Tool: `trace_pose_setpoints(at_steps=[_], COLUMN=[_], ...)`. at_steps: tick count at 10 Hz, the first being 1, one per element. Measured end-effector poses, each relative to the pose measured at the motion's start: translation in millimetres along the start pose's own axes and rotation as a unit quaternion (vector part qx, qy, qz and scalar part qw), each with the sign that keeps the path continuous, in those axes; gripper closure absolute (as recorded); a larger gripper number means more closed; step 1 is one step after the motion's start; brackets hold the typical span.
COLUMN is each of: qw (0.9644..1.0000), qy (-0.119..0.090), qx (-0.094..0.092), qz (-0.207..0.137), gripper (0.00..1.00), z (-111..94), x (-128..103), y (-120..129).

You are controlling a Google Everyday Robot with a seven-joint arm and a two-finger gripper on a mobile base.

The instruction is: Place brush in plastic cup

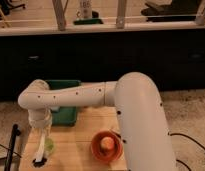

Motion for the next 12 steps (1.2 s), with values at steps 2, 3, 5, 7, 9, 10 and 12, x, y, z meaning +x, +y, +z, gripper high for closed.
trace_pose_setpoints(at_steps=[2,3,5,7,9,10,12], qw=[1.0,1.0,1.0,1.0,1.0,1.0,0.9999], qy=[0.0,0.0,0.001,0.001,0.002,0.002,0.002], qx=[0.0,0.001,0.002,0.004,0.004,0.004,0.004], qz=[-0.004,-0.005,-0.003,0.0,0.004,0.006,0.011], gripper=[1.0,1.0,1.0,1.0,1.0,0.99,0.83], z=[2.1,3.1,5.6,8.0,9.4,9.9,10.6], x=[-4.3,-5.5,-8.4,-9.9,-8.7,-8.6,-8.4], y=[-5.0,-6.6,-7.4,-7.2,-5.6,-4.8,-1.5])
